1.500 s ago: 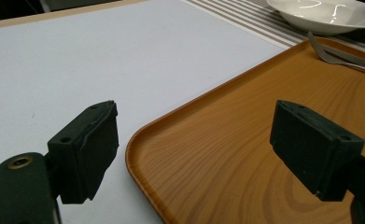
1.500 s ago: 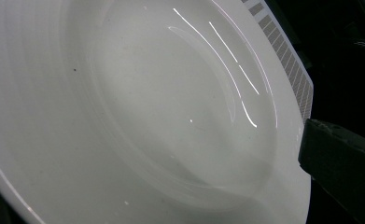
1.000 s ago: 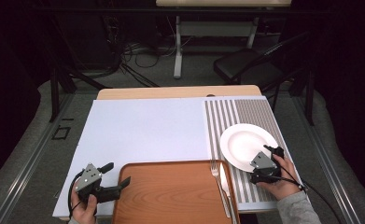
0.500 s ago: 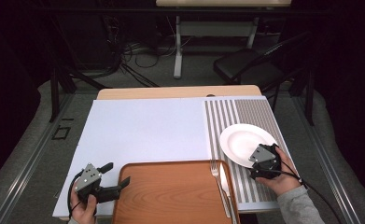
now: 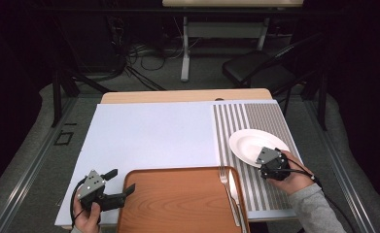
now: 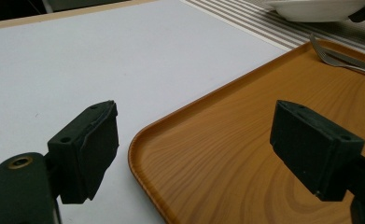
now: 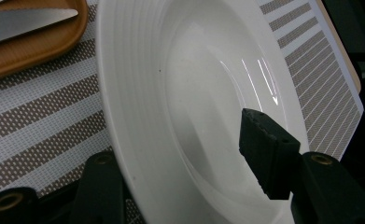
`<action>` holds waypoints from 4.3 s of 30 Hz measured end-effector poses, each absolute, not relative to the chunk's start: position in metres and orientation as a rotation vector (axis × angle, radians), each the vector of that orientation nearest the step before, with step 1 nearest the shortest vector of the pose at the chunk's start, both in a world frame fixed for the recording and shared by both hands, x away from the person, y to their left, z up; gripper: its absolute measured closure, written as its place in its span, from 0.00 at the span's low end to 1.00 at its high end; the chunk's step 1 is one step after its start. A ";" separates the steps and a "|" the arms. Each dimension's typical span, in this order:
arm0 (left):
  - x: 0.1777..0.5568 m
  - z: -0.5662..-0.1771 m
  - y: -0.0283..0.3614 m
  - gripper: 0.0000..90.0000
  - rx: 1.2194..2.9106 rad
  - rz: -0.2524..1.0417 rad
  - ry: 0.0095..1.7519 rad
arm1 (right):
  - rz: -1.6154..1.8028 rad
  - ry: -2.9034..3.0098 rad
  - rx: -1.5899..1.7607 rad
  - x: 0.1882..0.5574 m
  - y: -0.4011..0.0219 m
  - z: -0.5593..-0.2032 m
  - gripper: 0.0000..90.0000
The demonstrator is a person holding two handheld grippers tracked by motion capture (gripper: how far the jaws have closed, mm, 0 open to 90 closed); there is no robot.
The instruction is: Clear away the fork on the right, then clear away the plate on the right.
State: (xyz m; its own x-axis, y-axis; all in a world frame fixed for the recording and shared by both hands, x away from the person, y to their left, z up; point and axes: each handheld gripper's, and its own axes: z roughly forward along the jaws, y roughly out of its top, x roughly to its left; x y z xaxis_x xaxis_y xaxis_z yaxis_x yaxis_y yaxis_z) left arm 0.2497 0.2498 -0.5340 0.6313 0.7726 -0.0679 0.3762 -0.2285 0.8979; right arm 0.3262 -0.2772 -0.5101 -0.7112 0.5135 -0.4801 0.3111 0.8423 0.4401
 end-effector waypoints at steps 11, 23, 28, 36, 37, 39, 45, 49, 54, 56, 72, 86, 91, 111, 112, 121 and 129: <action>0.250 -0.534 0.250 0.17 1.838 0.486 0.921 | 0.436 2.468 0.586 0.331 -0.276 -0.503 0.66; 0.250 -0.534 0.250 0.17 1.837 0.486 0.923 | 0.394 2.516 0.499 0.333 -0.277 -0.504 0.79; 0.250 -0.534 0.250 0.17 1.837 0.485 0.923 | 0.364 2.523 0.470 0.332 -0.276 -0.505 0.84; 0.250 -0.534 0.250 0.17 1.838 0.486 0.924 | 0.335 2.510 0.386 0.329 -0.272 -0.507 0.90; 0.250 -0.534 0.250 0.17 1.838 0.487 0.924 | 0.348 2.497 0.374 0.328 -0.271 -0.508 0.91; 0.250 -0.534 0.250 0.17 1.838 0.486 0.924 | 0.330 2.495 0.360 0.328 -0.269 -0.507 0.92; 0.250 -0.535 0.251 0.17 1.837 0.487 0.926 | 0.358 2.466 0.334 0.327 -0.266 -0.510 0.92; 0.250 -0.535 0.250 0.17 1.840 0.487 0.925 | 0.409 2.444 0.364 0.325 -0.268 -0.506 0.91; 0.251 -0.535 0.250 0.17 1.839 0.487 0.927 | 0.466 2.417 0.362 0.319 -0.268 -0.503 0.91; 0.250 -0.535 0.250 0.17 1.839 0.487 0.927 | 0.486 2.404 0.359 0.316 -0.267 -0.503 0.91; 0.250 -0.534 0.250 0.17 1.839 0.489 0.928 | 0.592 2.279 0.332 0.288 -0.258 -0.485 0.91; 0.250 -0.535 0.250 0.17 1.836 0.490 0.929 | 0.592 2.190 0.161 0.256 -0.234 -0.464 0.91; 0.250 -0.534 0.250 0.17 1.835 0.492 0.931 | 0.620 2.163 0.125 0.244 -0.222 -0.460 0.91; 0.250 -0.534 0.252 0.17 1.828 0.495 0.936 | 0.698 2.160 -0.097 0.224 -0.165 -0.469 0.91; 0.250 -0.534 0.252 0.17 1.827 0.496 0.936 | 0.701 2.164 -0.118 0.224 -0.162 -0.470 0.91; 0.249 -0.533 0.255 0.17 1.817 0.502 0.948 | 0.719 2.179 -0.202 0.214 -0.142 -0.479 0.90; 0.249 -0.533 0.256 0.17 1.811 0.507 0.949 | 0.720 2.176 -0.273 0.200 -0.130 -0.487 0.90</action>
